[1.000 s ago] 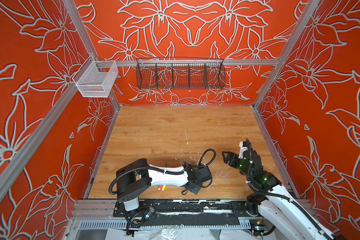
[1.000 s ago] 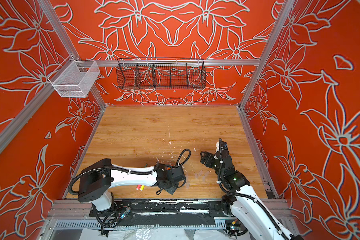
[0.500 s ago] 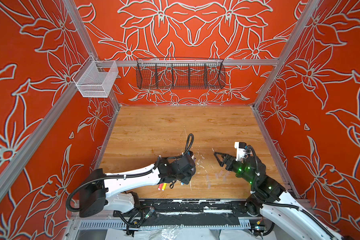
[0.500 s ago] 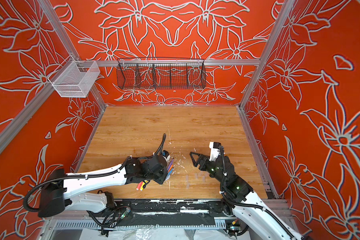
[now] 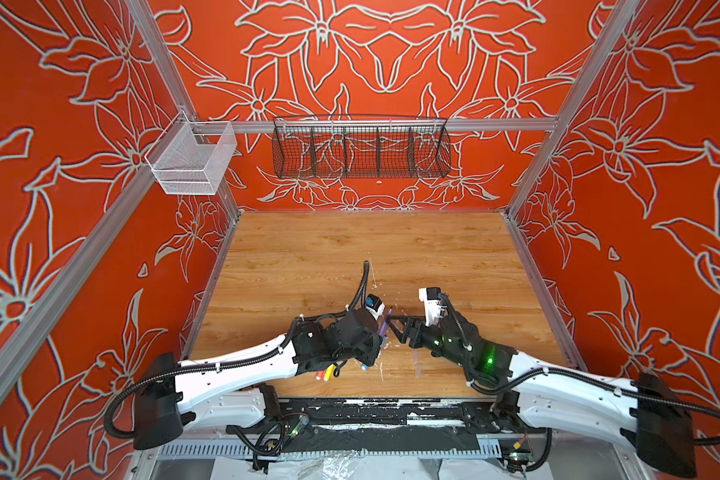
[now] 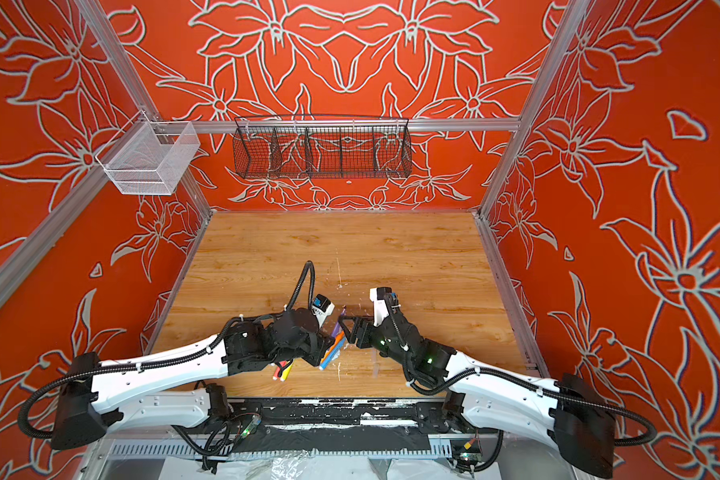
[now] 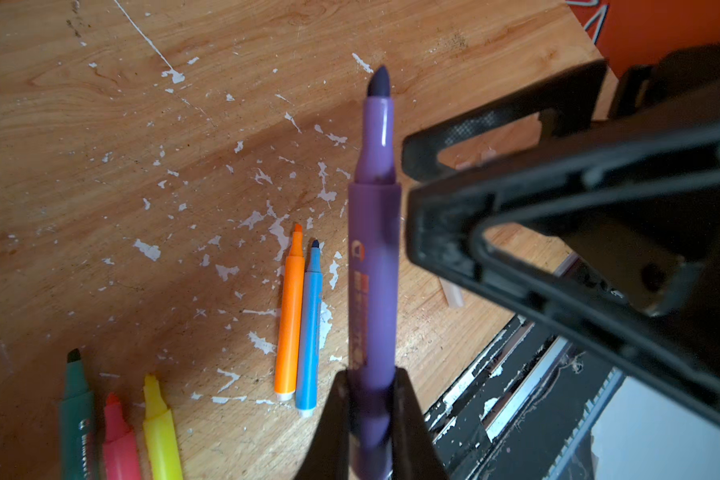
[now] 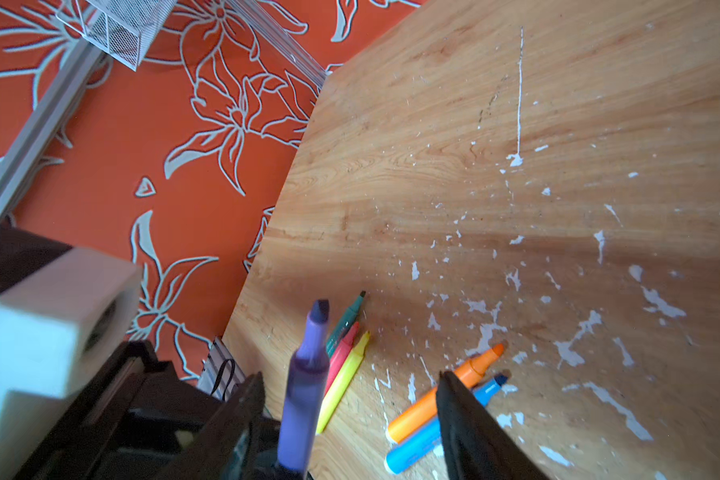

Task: Insert the pens into the pen caps
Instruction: 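Lift the purple marker upright with the left gripper while the right gripper approaches it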

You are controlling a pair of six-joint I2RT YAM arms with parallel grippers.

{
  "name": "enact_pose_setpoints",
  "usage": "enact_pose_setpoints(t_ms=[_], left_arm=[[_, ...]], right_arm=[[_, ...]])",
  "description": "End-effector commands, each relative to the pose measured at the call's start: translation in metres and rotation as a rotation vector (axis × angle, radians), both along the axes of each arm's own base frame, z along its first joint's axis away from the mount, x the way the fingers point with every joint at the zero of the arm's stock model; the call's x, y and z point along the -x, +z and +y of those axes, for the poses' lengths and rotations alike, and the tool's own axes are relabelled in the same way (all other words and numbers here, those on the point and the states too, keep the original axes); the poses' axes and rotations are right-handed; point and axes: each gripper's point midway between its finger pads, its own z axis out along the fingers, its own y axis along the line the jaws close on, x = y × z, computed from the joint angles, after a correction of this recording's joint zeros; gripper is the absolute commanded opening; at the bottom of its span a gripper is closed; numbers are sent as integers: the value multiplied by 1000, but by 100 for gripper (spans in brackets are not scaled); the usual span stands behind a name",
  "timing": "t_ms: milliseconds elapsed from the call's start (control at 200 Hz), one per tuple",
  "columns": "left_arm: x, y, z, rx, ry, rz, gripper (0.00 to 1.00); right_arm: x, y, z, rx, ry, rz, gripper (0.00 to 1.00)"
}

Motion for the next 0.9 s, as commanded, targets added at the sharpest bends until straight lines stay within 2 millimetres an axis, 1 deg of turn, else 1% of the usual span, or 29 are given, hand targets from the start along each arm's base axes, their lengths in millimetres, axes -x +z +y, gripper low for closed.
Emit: enact_pose_setpoints(t_ms=[0, 30, 85, 190, 370, 505, 560, 620, 716, 786, 896], left_arm=[[-3, 10, -3, 27, -6, -28, 0], [-3, 10, -3, 28, -9, -28, 0], [-3, 10, -3, 30, -9, -27, 0], [-3, 10, -3, 30, -7, -28, 0], [-4, 8, -3, 22, -8, -28, 0], [-6, 8, -3, 20, -2, -36, 0], [-7, 9, -4, 23, 2, -43, 7], [-8, 11, -4, 33, 6, -54, 16], [-11, 15, -6, 45, 7, -79, 24], [-14, 15, -5, 47, 13, -95, 27], [-17, 15, -6, 53, 16, -111, 28]], right_arm=[[-9, 27, 13, -121, -23, -30, 65], [-9, 26, 15, -124, -20, -29, 64], [-11, 26, 20, -124, -16, -25, 59], [-14, 25, 26, -128, -17, -15, 44], [-15, 21, 22, -145, -50, -3, 18], [-12, 18, 21, -162, -59, 7, 8], [-10, 18, 22, -172, -60, 10, 5], [-9, 18, 24, -186, -61, 13, 3], [-5, 19, 28, -203, -59, 17, 3], [-4, 19, 29, -214, -65, 19, 2], [-3, 17, 29, -231, -78, 23, 2]])
